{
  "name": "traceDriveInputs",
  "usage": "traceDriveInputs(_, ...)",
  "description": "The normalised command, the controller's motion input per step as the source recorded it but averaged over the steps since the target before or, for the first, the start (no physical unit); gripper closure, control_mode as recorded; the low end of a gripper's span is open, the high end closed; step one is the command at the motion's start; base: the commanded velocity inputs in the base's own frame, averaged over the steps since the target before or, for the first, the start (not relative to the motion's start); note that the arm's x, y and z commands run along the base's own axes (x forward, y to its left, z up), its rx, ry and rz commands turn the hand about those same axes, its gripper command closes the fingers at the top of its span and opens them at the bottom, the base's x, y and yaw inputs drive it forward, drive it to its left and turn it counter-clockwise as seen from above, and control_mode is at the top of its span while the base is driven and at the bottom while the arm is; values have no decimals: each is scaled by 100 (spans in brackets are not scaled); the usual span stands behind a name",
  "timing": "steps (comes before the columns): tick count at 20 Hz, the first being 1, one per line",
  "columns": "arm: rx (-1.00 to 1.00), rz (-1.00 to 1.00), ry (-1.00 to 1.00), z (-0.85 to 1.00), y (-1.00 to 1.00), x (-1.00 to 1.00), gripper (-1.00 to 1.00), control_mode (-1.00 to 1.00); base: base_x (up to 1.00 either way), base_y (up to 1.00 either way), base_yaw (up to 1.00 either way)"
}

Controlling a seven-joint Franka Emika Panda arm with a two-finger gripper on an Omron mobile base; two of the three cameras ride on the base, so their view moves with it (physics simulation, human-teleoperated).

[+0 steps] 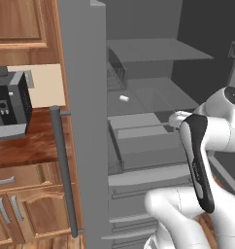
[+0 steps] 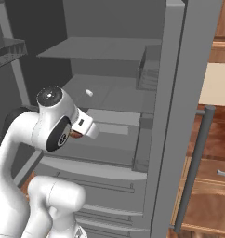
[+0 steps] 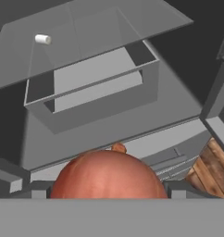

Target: Pick onion from the fridge and place it on the plate on the counter.

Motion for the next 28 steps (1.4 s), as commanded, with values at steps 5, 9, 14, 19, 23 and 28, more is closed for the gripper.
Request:
traceDriveInputs(5, 0, 0, 0, 0, 0, -23, 100, -100, 0, 0, 0)
traceDriveInputs(9, 0, 0, 0, 0, 0, -17, 100, -100, 0, 0, 0)
traceDriveInputs(14, 0, 0, 0, 0, 0, -24, 100, -100, 0, 0, 0)
traceDriveInputs(19, 0, 0, 0, 0, 0, -25, 100, -100, 0, 0, 0)
traceDriveInputs(23, 0, 0, 0, 0, 0, -8, 100, 100, -31, 0, 0)
traceDriveInputs(28, 0, 0, 0, 0, 0, 0, 100, 100, -42, 0, 0)
